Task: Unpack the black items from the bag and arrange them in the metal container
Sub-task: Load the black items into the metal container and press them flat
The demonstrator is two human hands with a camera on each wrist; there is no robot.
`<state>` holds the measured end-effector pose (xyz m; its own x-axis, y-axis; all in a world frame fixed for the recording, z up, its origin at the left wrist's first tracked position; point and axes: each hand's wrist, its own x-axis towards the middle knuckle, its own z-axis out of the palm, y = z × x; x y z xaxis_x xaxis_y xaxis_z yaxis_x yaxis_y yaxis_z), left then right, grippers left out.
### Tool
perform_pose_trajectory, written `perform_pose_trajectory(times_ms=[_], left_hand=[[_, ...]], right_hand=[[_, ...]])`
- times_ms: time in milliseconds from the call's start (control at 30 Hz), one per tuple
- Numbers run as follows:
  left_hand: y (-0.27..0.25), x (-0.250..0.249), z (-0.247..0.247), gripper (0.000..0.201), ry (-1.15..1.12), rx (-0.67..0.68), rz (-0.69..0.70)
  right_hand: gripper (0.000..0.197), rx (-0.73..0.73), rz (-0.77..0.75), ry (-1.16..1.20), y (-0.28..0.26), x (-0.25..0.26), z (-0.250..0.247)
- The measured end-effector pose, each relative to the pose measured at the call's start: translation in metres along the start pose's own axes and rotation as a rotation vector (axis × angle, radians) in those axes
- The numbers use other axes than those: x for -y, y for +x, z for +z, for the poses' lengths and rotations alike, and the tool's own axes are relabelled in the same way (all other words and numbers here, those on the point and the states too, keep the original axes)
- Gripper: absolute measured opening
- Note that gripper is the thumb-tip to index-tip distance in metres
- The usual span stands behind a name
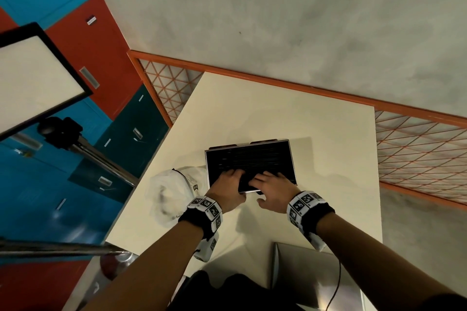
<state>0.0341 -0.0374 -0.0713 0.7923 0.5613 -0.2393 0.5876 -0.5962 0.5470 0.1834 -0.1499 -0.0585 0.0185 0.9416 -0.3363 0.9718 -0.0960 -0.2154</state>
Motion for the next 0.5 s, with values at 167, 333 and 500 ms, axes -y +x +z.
perform_pose_trajectory(times_ms=[167, 333, 500], left_hand=[[-0.001, -0.001, 0.0, 0.055, 0.028, -0.006, 0.004], [-0.003, 0.0, -0.003, 0.041, 0.009, -0.034, 0.047], [-0.011, 0.002, -0.002, 0.025, -0.036, -0.073, 0.115]], right_hand=[[0.05, 0.028, 0.021, -0.065, 0.003, 0.003, 0.0], [0.045, -0.026, 0.098, -0.065, 0.005, 0.003, 0.001], [0.043, -0.084, 0.153, -0.018, 0.005, 0.006, 0.003]])
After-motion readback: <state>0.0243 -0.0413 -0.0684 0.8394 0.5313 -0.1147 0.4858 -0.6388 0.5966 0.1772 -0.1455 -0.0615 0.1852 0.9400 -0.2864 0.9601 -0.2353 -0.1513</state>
